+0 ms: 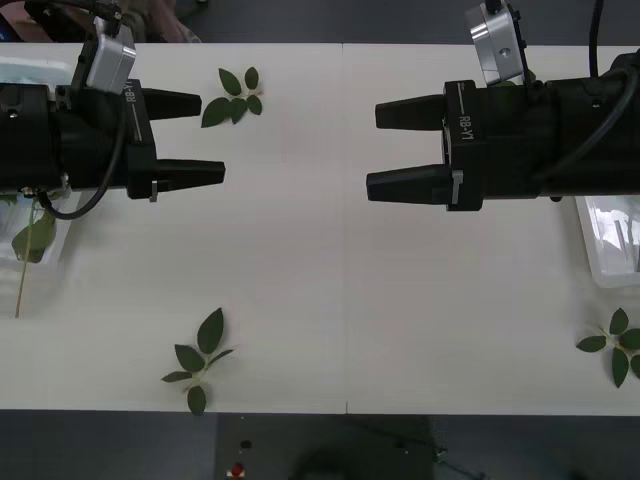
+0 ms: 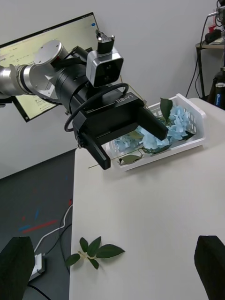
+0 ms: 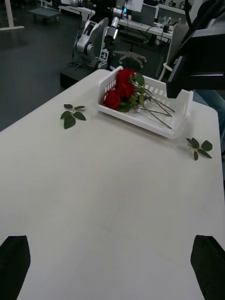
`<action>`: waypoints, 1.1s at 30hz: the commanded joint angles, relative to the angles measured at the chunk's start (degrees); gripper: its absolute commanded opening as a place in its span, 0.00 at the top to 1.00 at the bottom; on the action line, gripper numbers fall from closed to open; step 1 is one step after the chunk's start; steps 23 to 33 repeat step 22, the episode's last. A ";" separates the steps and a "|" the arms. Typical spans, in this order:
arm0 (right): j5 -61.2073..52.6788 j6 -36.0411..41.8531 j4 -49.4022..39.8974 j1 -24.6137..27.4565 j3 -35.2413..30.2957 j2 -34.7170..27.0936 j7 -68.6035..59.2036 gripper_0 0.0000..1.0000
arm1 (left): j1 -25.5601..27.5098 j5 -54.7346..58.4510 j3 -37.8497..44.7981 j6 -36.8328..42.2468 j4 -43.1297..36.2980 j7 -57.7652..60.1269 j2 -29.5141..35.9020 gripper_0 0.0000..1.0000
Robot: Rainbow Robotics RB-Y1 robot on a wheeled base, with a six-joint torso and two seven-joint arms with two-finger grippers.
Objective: Put the red flowers into the right box and the blue flowers into the left box
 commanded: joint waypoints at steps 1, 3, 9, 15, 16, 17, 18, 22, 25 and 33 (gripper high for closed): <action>-0.21 -0.20 -1.03 -0.78 0.21 -1.07 0.03 0.00 | -1.28 0.80 0.85 -0.01 -1.81 -0.38 1.83 0.00; -0.21 -0.20 -1.03 -0.78 0.21 -1.07 0.03 0.00 | -1.28 0.80 0.85 -0.10 -1.72 -0.38 1.30 0.00; -0.21 -0.20 -1.03 -0.78 0.21 -1.07 0.03 0.00 | -1.28 0.89 0.85 -0.01 -1.19 -0.38 -0.37 0.00; -0.21 -0.20 -1.03 -0.78 0.21 -1.07 0.03 0.00 | -1.28 0.89 0.85 -0.01 -1.19 -0.38 -0.37 0.00; -0.21 -0.20 -1.03 -0.78 0.21 -1.07 0.03 0.00 | -1.28 0.89 0.85 -0.01 -1.19 -0.38 -0.37 0.00; -0.21 -0.20 -1.03 -0.78 0.21 -1.07 0.03 0.00 | -1.28 0.89 0.85 -0.01 -1.19 -0.38 -0.37 0.00; -0.21 -0.20 -1.03 -0.78 0.21 -1.07 0.03 0.00 | -1.28 0.89 0.85 -0.01 -1.19 -0.38 -0.37 0.00; -0.21 -0.20 -1.03 -0.78 0.21 -1.07 0.03 0.00 | -1.28 0.89 0.85 -0.01 -1.19 -0.38 -0.37 0.00; -0.21 -0.20 -1.03 -0.78 0.21 -1.07 0.03 0.00 | -1.28 0.89 0.85 -0.01 -1.19 -0.38 -0.37 0.00; -0.21 -0.20 -1.03 -0.78 0.21 -1.07 0.03 0.00 | -1.28 0.89 0.85 -0.01 -1.19 -0.38 -0.37 0.00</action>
